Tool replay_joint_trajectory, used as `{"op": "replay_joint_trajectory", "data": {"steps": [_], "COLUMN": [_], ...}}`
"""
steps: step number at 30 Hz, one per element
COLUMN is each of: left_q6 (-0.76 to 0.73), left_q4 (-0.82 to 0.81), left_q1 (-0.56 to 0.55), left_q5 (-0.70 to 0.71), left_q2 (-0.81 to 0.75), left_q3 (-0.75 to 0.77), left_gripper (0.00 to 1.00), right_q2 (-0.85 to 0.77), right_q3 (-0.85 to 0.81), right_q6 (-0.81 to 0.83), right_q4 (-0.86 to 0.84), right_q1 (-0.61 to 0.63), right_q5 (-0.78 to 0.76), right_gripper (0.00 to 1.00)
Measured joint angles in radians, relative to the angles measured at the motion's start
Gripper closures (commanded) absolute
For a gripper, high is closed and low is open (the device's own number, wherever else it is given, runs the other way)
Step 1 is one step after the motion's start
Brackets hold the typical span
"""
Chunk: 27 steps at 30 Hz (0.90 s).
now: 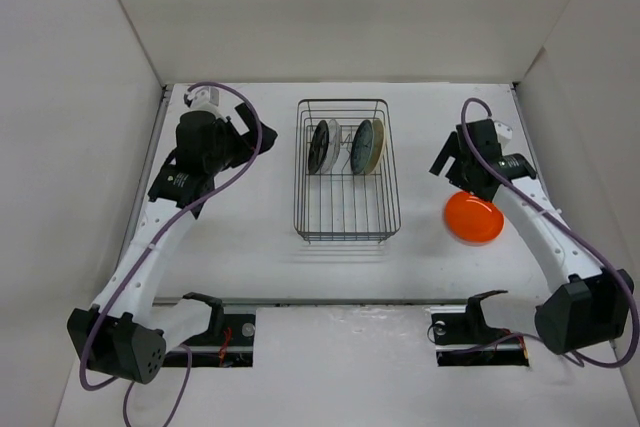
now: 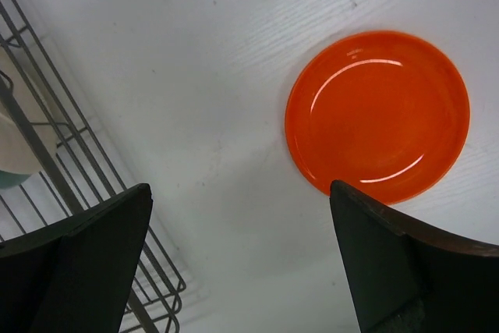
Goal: Load the plates into the dish rack
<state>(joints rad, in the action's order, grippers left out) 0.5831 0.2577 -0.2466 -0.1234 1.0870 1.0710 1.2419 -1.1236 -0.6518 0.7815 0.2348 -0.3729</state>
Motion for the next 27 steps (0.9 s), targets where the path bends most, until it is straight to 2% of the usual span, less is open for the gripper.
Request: {"op": "replay_joint_trajectory", "data": {"steps": [5, 10, 14, 23, 27], "left_q6": [-0.004, -0.008, -0.010, -0.018, -0.019], "left_q4": [0.020, 0.024, 0.024, 0.023, 0.024], "left_q1": [0.000, 0.000, 0.000, 0.000, 0.000], "left_q5": [0.000, -0.010, -0.035, -0.075, -0.100], "left_q2": [0.000, 0.000, 0.004, 0.025, 0.050], "left_q3": [0.000, 0.000, 0.000, 0.000, 0.000], "left_gripper": [0.00, 0.00, 0.00, 0.00, 0.00], "right_q2": [-0.079, -0.158, -0.145, -0.123, -0.117], "right_q3": [0.098, 0.153, 0.159, 0.310, 0.332], "right_q6": [0.011, 0.111, 0.180, 0.289, 0.349], "right_q4": [-0.009, -0.079, -0.132, -0.282, -0.377], "right_q1": [-0.116, -0.230, -0.296, -0.647, -0.741], "right_q5": [0.101, 0.175, 0.246, 0.525, 0.662], "right_gripper": [0.00, 0.00, 0.00, 0.00, 0.00]}}
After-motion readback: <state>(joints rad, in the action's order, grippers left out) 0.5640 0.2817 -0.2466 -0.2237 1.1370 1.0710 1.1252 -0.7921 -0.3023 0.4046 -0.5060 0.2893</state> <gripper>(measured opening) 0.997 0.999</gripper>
